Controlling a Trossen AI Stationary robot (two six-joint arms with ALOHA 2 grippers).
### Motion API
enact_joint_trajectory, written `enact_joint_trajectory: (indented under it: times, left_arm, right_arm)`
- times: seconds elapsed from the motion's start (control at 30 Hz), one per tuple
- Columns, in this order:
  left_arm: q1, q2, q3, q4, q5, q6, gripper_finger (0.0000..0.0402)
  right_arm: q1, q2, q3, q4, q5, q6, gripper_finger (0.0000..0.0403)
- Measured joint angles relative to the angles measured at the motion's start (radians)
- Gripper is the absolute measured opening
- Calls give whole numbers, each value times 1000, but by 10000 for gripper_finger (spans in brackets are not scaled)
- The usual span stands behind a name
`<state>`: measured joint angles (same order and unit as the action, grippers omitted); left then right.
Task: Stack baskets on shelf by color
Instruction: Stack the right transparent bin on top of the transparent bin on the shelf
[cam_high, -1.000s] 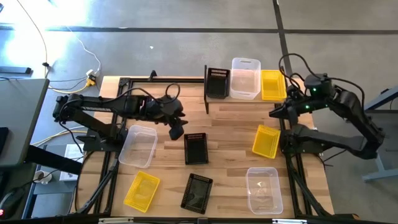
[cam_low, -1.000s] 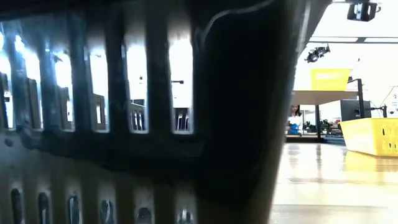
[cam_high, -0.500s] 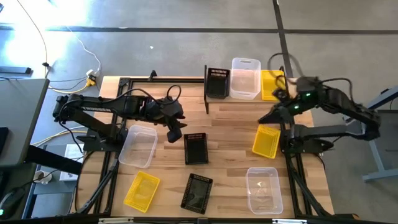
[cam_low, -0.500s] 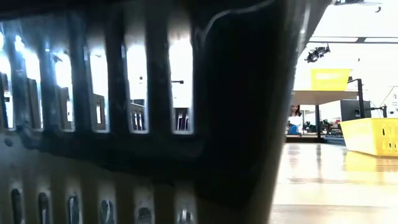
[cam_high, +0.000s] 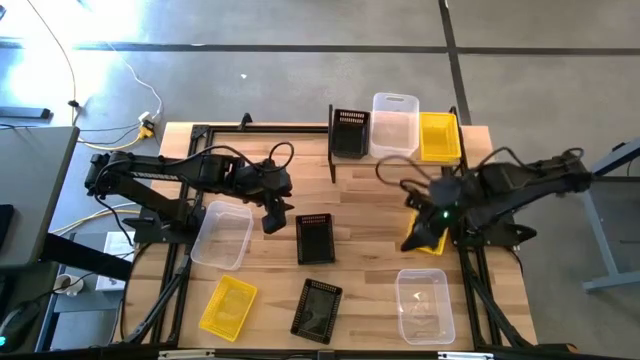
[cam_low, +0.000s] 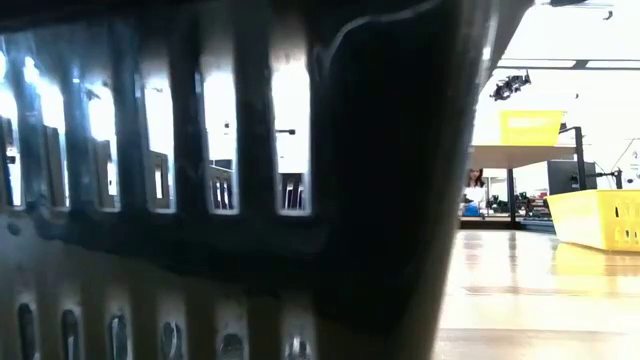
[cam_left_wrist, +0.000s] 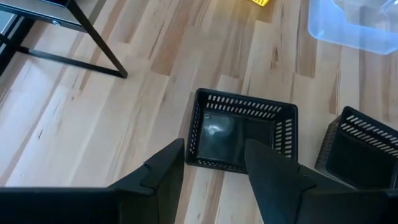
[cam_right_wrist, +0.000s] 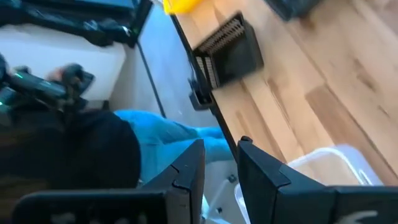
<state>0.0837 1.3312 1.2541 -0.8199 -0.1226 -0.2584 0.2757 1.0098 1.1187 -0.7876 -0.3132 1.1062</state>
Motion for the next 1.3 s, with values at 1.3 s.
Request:
enact_joint_trajectory:
  times: [1.3]
  left_arm:
    - [-1,0,0,1,2,-420,161]
  right_arm:
    - [657,310,0,-37,209,109,174]
